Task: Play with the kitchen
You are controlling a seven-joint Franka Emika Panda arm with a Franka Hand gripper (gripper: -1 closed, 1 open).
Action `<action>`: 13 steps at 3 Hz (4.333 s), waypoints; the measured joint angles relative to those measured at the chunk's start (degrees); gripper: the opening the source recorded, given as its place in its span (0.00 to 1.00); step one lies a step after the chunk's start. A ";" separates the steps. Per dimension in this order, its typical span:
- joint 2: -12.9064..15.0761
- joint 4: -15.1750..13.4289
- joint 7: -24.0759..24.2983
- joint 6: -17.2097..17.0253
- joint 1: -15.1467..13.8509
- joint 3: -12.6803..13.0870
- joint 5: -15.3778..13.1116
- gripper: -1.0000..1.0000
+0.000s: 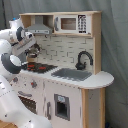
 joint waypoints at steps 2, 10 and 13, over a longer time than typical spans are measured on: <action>-3.31 1.41 0.51 -7.23 -2.92 4.95 -0.10 0.00; -5.83 22.99 4.24 -9.63 -4.79 10.85 -15.71 1.00; -8.70 22.99 -3.01 -9.00 2.19 10.87 -31.21 1.00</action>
